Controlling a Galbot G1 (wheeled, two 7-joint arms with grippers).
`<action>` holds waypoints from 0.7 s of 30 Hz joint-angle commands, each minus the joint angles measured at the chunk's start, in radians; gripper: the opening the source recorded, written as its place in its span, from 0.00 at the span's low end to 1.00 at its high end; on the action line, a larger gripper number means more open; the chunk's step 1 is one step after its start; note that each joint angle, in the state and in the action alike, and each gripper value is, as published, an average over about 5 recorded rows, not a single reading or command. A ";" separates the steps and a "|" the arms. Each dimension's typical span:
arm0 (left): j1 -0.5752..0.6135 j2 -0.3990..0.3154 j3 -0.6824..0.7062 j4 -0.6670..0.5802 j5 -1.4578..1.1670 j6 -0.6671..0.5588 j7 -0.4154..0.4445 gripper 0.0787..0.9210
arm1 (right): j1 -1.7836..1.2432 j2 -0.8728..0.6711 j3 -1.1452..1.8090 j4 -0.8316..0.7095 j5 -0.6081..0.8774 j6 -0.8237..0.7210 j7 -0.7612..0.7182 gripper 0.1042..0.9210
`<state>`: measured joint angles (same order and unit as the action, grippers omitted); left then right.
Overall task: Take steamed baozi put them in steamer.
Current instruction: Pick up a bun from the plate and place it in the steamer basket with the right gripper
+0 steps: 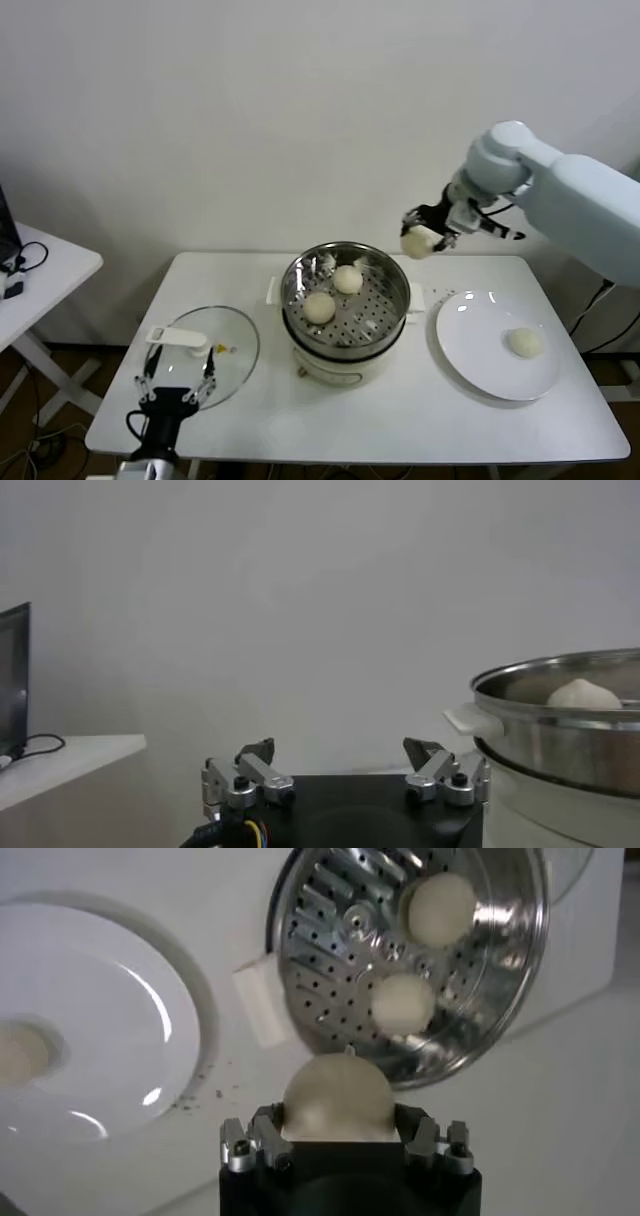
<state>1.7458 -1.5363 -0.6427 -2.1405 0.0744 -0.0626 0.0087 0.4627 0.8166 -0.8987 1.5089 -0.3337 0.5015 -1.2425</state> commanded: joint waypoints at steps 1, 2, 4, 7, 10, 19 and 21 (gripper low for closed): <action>0.006 0.002 -0.002 -0.002 0.001 0.003 0.000 0.88 | 0.009 0.172 -0.071 0.139 -0.105 0.073 0.008 0.74; 0.008 0.002 -0.004 -0.002 0.001 0.003 0.000 0.88 | 0.004 0.181 -0.080 0.138 -0.110 0.076 0.009 0.74; 0.012 0.002 -0.004 0.000 0.000 0.001 0.000 0.88 | -0.003 0.192 -0.099 0.136 -0.118 0.083 0.011 0.74; 0.011 0.001 -0.003 0.006 0.000 0.001 -0.002 0.88 | -0.014 0.195 -0.126 0.137 -0.124 0.088 0.012 0.74; -0.001 -0.003 -0.003 0.013 -0.002 0.006 -0.005 0.88 | -0.038 0.192 -0.138 0.139 -0.138 0.097 0.012 0.74; 0.002 0.003 -0.010 0.022 -0.011 0.016 -0.005 0.88 | -0.089 0.172 -0.164 0.156 -0.176 0.149 0.020 0.74; 0.003 0.003 -0.010 0.024 -0.011 0.017 -0.005 0.88 | -0.096 0.167 -0.168 0.159 -0.187 0.158 0.023 0.74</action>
<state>1.7518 -1.5356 -0.6529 -2.1197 0.0650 -0.0477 0.0037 0.4026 0.9654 -1.0326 1.6409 -0.4697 0.6131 -1.2245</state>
